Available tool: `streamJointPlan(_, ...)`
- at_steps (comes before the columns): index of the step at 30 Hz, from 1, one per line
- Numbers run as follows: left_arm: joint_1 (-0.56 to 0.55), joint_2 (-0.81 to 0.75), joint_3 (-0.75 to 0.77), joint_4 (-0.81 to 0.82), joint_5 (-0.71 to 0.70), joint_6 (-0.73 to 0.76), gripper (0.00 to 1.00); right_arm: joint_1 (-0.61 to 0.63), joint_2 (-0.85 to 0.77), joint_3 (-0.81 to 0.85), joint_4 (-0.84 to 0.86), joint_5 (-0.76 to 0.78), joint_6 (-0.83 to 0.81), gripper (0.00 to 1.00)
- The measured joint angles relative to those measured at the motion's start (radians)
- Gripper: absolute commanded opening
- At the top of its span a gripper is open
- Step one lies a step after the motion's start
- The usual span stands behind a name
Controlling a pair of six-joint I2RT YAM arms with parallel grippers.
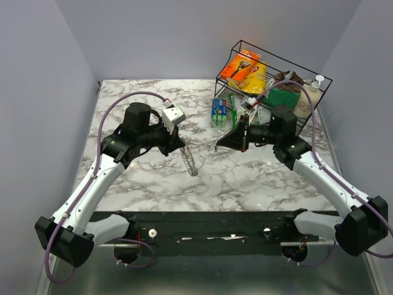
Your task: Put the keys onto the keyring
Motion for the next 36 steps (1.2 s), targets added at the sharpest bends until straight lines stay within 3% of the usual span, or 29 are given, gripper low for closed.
streamJointPlan(23, -0.007, -0.017, -0.001, 0.027, 0.034, -0.025, 0.0, 0.2, 0.177, 0.204, -0.028, 0.074, -0.068, 0.01)
streamJointPlan(36, -0.018, -0.025, -0.009, 0.04, 0.043, -0.034, 0.0, 0.25, 0.243, 0.296, -0.108, 0.127, -0.137, 0.01)
